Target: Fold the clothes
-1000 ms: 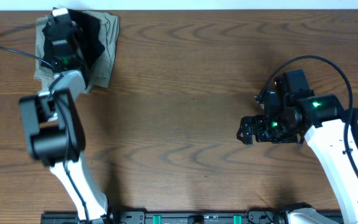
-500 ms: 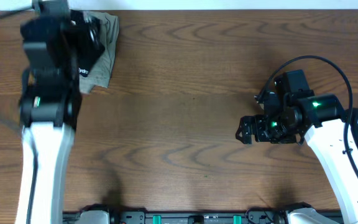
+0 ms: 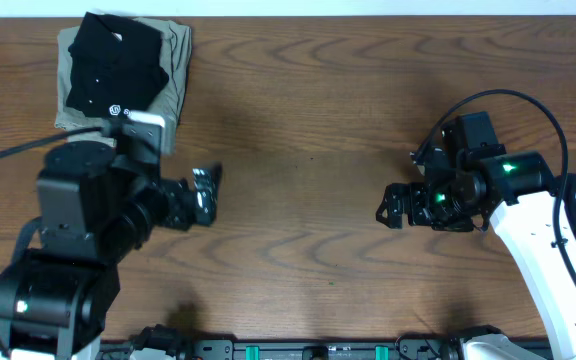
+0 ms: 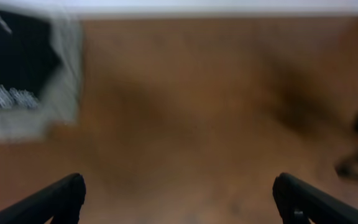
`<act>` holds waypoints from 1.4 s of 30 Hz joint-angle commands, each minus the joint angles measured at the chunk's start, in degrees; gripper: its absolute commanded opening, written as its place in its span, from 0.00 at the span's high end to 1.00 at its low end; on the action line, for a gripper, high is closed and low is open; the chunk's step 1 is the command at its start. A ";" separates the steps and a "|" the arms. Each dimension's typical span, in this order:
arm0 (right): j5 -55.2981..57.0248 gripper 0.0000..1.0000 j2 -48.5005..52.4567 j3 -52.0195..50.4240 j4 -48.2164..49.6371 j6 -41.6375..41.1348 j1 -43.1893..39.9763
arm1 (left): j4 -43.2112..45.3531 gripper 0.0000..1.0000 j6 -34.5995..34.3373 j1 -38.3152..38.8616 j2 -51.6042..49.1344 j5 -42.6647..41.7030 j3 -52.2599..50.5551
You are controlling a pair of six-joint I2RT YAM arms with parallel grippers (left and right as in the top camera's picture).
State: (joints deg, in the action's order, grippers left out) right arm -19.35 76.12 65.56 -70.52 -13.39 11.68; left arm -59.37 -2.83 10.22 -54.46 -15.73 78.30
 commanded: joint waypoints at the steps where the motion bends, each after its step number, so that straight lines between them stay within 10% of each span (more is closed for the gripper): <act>1: -0.59 0.01 -0.15 0.44 1.01 -2.49 -0.26 | -3.89 0.02 -1.16 0.22 -0.90 -4.87 -0.96; 30: -0.57 0.01 -1.09 1.01 2.82 -2.45 -0.44 | -10.62 0.02 -2.21 0.22 -11.89 -4.79 -9.75; 42: 18.21 0.01 -22.18 2.36 -0.15 -7.93 -0.48 | -10.64 0.02 -2.21 0.22 -11.89 -4.79 -9.75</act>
State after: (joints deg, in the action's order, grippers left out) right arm -10.13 58.46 66.72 -70.08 -18.04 11.68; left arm -70.04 -4.54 10.26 -66.28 -19.59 68.75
